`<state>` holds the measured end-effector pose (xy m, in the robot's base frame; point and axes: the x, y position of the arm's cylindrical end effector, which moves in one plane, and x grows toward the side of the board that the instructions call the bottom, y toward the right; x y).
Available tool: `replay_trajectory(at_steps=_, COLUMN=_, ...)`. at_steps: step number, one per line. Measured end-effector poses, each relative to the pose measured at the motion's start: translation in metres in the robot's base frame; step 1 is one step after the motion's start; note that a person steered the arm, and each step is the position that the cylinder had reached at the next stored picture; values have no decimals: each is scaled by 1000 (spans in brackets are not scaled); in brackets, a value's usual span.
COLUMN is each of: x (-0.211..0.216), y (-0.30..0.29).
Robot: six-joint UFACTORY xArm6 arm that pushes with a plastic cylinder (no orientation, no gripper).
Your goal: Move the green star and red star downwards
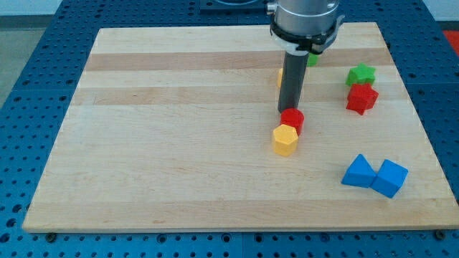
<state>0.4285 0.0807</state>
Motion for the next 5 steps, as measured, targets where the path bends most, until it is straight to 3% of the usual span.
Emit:
replay_trajectory(at_steps=3, x=-136, y=116)
replay_trajectory(at_steps=5, x=-85, y=138)
